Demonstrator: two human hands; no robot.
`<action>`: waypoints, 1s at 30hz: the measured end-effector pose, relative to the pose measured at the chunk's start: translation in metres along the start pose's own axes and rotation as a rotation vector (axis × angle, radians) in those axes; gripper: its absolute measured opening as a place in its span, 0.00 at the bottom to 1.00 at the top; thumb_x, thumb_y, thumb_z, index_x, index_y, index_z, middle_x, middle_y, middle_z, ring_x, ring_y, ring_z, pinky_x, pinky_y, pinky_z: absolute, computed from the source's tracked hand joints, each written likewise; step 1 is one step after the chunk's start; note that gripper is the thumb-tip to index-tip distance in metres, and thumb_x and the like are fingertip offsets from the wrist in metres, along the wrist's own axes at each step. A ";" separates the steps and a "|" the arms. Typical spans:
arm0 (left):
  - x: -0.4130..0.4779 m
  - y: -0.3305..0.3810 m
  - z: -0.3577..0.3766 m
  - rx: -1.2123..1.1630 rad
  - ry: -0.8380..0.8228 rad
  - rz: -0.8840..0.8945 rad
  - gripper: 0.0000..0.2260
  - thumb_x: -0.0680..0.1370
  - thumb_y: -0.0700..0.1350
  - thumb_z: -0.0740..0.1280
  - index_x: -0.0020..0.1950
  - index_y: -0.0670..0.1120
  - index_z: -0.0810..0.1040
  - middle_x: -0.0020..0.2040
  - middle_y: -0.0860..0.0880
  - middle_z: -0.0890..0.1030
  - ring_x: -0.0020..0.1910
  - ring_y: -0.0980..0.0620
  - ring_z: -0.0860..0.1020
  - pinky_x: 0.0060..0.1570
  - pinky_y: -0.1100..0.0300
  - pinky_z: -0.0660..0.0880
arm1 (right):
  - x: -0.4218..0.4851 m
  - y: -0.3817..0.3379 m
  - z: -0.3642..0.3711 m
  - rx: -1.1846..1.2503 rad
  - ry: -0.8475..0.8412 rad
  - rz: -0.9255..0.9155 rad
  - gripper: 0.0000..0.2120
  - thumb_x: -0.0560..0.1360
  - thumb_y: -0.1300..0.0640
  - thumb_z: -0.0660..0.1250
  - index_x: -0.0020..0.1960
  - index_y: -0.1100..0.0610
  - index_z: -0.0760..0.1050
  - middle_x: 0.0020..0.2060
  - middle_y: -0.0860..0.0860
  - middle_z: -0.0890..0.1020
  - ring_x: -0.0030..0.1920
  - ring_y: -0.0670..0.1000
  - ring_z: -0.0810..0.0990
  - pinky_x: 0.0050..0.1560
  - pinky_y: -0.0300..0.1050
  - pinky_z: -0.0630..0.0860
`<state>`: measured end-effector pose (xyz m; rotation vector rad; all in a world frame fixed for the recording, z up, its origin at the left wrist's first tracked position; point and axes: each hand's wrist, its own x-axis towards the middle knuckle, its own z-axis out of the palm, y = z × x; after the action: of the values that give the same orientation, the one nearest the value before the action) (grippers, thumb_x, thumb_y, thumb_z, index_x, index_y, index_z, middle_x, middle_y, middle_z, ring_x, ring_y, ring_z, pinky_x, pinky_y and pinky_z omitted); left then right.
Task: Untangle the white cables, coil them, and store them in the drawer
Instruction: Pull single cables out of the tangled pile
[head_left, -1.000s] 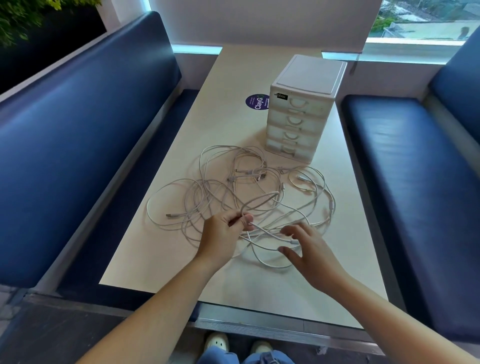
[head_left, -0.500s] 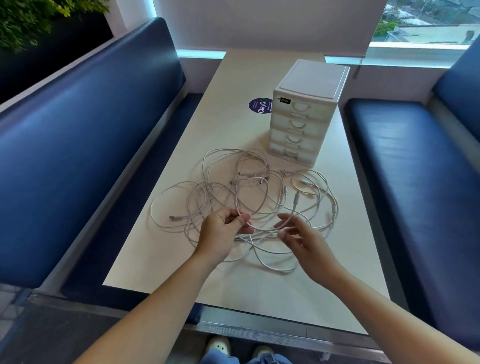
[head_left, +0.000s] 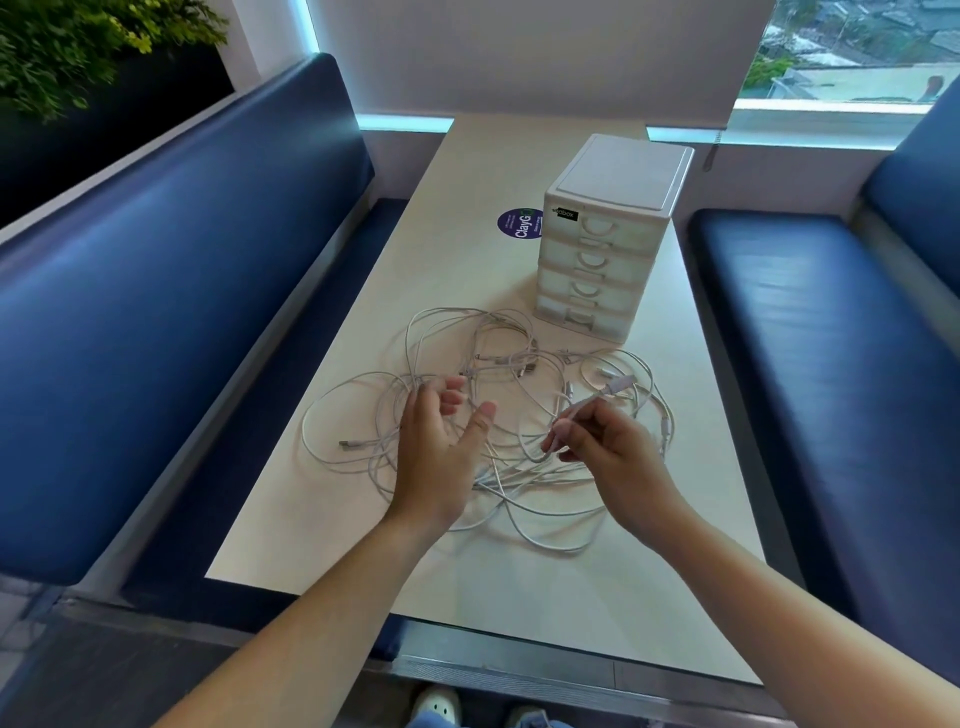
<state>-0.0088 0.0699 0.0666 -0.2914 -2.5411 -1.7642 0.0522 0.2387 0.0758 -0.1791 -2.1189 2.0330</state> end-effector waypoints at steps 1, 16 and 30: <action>0.000 0.005 0.000 0.023 -0.038 0.068 0.11 0.78 0.56 0.67 0.57 0.54 0.73 0.54 0.58 0.74 0.57 0.58 0.73 0.58 0.61 0.69 | 0.003 -0.003 0.000 -0.012 -0.011 -0.009 0.06 0.77 0.66 0.64 0.41 0.61 0.73 0.31 0.49 0.81 0.36 0.47 0.80 0.41 0.39 0.76; 0.002 0.033 0.010 -0.360 -0.214 -0.065 0.04 0.77 0.42 0.70 0.47 0.50 0.82 0.48 0.50 0.85 0.52 0.54 0.82 0.58 0.61 0.75 | 0.001 0.008 0.004 -0.319 -0.322 -0.007 0.07 0.79 0.57 0.63 0.43 0.52 0.75 0.35 0.46 0.81 0.41 0.51 0.77 0.48 0.46 0.73; 0.003 0.043 -0.003 -0.785 -0.180 -0.232 0.04 0.72 0.42 0.69 0.43 0.43 0.76 0.41 0.46 0.84 0.43 0.50 0.84 0.47 0.58 0.81 | 0.003 0.015 0.010 -0.370 -0.276 0.117 0.17 0.81 0.50 0.58 0.35 0.52 0.73 0.23 0.43 0.68 0.26 0.42 0.64 0.31 0.38 0.62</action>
<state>-0.0041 0.0817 0.1081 -0.1740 -1.8974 -2.8806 0.0466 0.2303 0.0602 -0.0798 -2.7056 1.7913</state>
